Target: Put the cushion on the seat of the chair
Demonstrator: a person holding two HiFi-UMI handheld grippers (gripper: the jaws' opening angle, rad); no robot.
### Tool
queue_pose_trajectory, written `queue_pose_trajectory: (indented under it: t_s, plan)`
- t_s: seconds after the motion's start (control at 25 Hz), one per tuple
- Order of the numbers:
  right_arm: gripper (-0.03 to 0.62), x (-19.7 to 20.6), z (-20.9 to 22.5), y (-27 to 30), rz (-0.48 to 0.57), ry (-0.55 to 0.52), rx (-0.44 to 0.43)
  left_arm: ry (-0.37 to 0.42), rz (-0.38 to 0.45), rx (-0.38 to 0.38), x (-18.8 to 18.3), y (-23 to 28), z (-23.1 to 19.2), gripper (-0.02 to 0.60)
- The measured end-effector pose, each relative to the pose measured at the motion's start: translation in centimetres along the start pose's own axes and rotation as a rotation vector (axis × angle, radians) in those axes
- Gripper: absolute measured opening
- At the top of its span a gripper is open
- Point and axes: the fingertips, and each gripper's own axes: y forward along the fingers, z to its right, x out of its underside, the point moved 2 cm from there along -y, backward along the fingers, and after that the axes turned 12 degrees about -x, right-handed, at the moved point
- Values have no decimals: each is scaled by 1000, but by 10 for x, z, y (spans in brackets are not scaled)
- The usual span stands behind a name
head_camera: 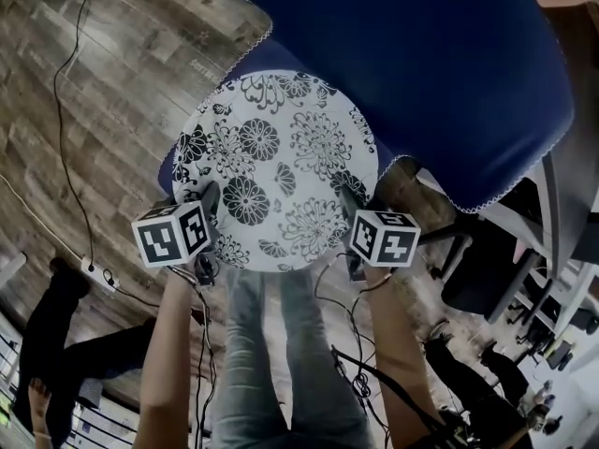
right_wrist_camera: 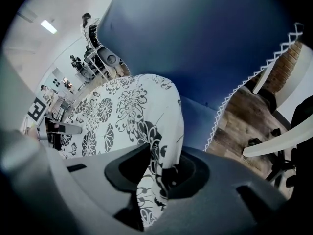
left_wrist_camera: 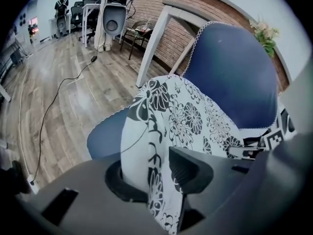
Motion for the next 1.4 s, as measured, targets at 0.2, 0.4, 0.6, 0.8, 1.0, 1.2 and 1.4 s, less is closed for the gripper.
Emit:
queue_pose_trajectory:
  t_s: [0.2,0.4,0.6,0.8,1.0,1.2,1.4]
  plan:
    - [155,-1,4,-7,20,17,12,-22,35,-45,-1,-7,-8,178]
    - [197,-2,7,-16,35,20,37,-60,59,-68,3,-15,-20,227]
    - [219,-4,10,-32,47,25,73,-86,86,-107,1,-36,-33,231]
    - [220,-9,1,-55,81,20,74,-132,113,-79,-1,-62,-31,230]
    - [225,-30,-32,-90,153,1,32,-137,194,-78,-24,-115,-19,230]
    - [176,-60,-81,-141,261,8,-38,-137,280,-27,-43,-184,15,218]
    - [110,-103,-130,-203,371,-60,-97,-105,406,-10,-78,-262,45,122]
